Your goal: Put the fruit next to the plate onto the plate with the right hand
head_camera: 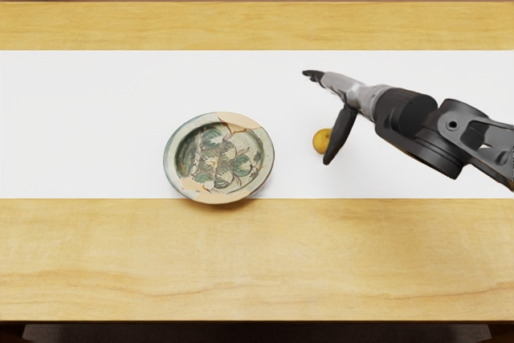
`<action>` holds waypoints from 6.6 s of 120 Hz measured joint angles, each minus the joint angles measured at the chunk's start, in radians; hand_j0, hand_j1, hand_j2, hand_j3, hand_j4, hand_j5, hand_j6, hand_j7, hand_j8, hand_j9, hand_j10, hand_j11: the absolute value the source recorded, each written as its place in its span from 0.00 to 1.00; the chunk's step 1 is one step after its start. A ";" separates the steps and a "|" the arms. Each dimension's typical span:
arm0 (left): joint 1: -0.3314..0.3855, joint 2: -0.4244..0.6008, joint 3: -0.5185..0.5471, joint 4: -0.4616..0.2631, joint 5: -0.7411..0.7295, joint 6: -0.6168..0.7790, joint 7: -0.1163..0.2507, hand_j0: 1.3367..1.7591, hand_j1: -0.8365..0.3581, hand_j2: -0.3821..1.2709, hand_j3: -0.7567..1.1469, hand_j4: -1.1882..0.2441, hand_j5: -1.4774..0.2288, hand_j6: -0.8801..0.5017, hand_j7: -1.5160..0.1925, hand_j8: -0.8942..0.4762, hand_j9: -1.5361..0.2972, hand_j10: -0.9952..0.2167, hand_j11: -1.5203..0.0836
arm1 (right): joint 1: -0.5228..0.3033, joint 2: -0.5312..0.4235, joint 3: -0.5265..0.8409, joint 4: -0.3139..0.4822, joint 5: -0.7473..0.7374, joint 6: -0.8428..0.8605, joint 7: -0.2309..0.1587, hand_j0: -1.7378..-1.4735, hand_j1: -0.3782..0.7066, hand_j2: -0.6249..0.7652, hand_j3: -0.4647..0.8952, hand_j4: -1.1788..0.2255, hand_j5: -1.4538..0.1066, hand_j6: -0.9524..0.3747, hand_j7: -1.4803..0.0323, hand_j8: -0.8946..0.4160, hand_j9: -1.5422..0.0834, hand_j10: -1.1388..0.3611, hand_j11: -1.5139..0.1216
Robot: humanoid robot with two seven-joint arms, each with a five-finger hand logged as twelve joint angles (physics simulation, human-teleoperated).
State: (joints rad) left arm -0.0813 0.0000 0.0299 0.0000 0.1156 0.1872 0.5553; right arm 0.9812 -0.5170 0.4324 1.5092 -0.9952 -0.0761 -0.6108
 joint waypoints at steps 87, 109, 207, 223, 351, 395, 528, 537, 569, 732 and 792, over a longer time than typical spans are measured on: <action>0.000 0.000 0.000 0.000 0.000 0.000 0.000 0.76 0.99 0.23 0.40 0.83 0.87 0.64 0.89 0.66 0.84 0.82 0.95 | -0.009 0.104 -0.138 -0.116 -0.129 -0.192 0.000 0.30 0.03 0.45 0.34 0.84 0.93 0.72 0.98 0.68 0.95 0.76 0.93; 0.000 0.000 0.000 0.000 0.000 0.000 0.000 0.76 0.99 0.23 0.40 0.83 0.87 0.64 0.89 0.66 0.84 0.82 0.95 | -0.025 0.105 -0.151 -0.116 -0.144 -0.217 0.000 0.30 0.03 0.45 0.34 0.84 0.93 0.72 0.98 0.68 0.95 0.76 0.93; 0.000 0.000 0.000 0.000 0.000 0.000 0.000 0.76 0.99 0.23 0.40 0.83 0.87 0.64 0.89 0.66 0.84 0.82 0.95 | -0.045 0.127 -0.169 -0.166 -0.176 -0.262 0.000 0.30 0.12 0.44 0.34 0.78 0.86 0.65 0.91 0.62 0.88 0.70 0.86; 0.000 0.000 0.000 0.000 0.000 0.000 0.000 0.76 0.99 0.23 0.40 0.83 0.87 0.64 0.89 0.66 0.84 0.82 0.95 | -0.048 0.144 -0.169 -0.176 -0.174 -0.262 0.000 0.30 0.14 0.44 0.34 0.76 0.84 0.64 0.89 0.60 0.86 0.69 0.84; 0.000 0.000 0.000 0.000 0.000 0.000 0.000 0.76 0.99 0.23 0.40 0.83 0.87 0.64 0.89 0.66 0.84 0.82 0.95 | -0.082 0.165 -0.168 -0.204 -0.175 -0.265 0.000 0.30 0.57 0.45 0.34 0.47 0.50 0.34 0.54 0.36 0.53 0.42 0.51; 0.000 0.000 0.000 0.000 0.000 0.000 0.000 0.76 0.99 0.23 0.40 0.83 0.87 0.64 0.89 0.66 0.84 0.82 0.95 | -0.093 0.166 -0.163 -0.203 -0.177 -0.265 0.002 0.37 0.62 0.44 0.34 0.33 0.34 0.45 0.37 0.47 0.37 0.44 0.43; 0.000 0.000 0.000 0.000 0.000 0.000 0.000 0.76 0.99 0.23 0.40 0.83 0.87 0.64 0.89 0.66 0.84 0.82 0.95 | 0.044 0.212 -0.058 -0.172 -0.091 -0.221 0.000 0.32 0.59 0.85 0.34 0.23 0.17 0.23 0.23 0.34 0.23 0.40 0.23; 0.000 0.000 0.000 0.000 0.000 0.000 0.000 0.76 0.99 0.23 0.40 0.83 0.87 0.64 0.89 0.66 0.84 0.82 0.95 | 0.052 0.228 -0.056 -0.168 -0.090 -0.219 0.000 0.31 0.59 0.85 0.34 0.23 0.17 0.23 0.23 0.35 0.23 0.40 0.22; 0.000 0.000 0.000 0.000 0.000 0.000 0.000 0.76 0.99 0.23 0.40 0.83 0.87 0.64 0.89 0.66 0.84 0.82 0.95 | 0.057 0.287 -0.056 -0.160 -0.090 -0.217 0.000 0.31 0.60 0.86 0.34 0.23 0.17 0.24 0.23 0.35 0.23 0.41 0.22; 0.017 0.000 -0.005 0.000 -0.001 0.000 0.000 0.76 0.99 0.23 0.40 0.83 0.87 0.64 0.89 0.66 0.84 0.82 0.95 | -0.560 0.105 0.778 -0.041 0.816 0.682 0.000 0.30 0.03 0.45 0.34 0.83 0.93 0.71 0.97 0.68 0.94 0.76 0.92; 0.012 0.000 -0.009 0.000 0.000 0.000 0.000 0.76 0.99 0.23 0.40 0.83 0.87 0.64 0.89 0.66 0.84 0.82 0.95 | -0.762 -0.030 1.020 -0.249 1.060 0.687 0.000 0.30 0.03 0.45 0.34 0.84 0.93 0.72 0.98 0.68 0.95 0.76 0.93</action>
State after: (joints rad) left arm -0.0690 0.0000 0.0207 0.0000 0.1155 0.1872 0.5553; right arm 0.2188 -0.5475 1.4522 1.2602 0.0651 0.6109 -0.6109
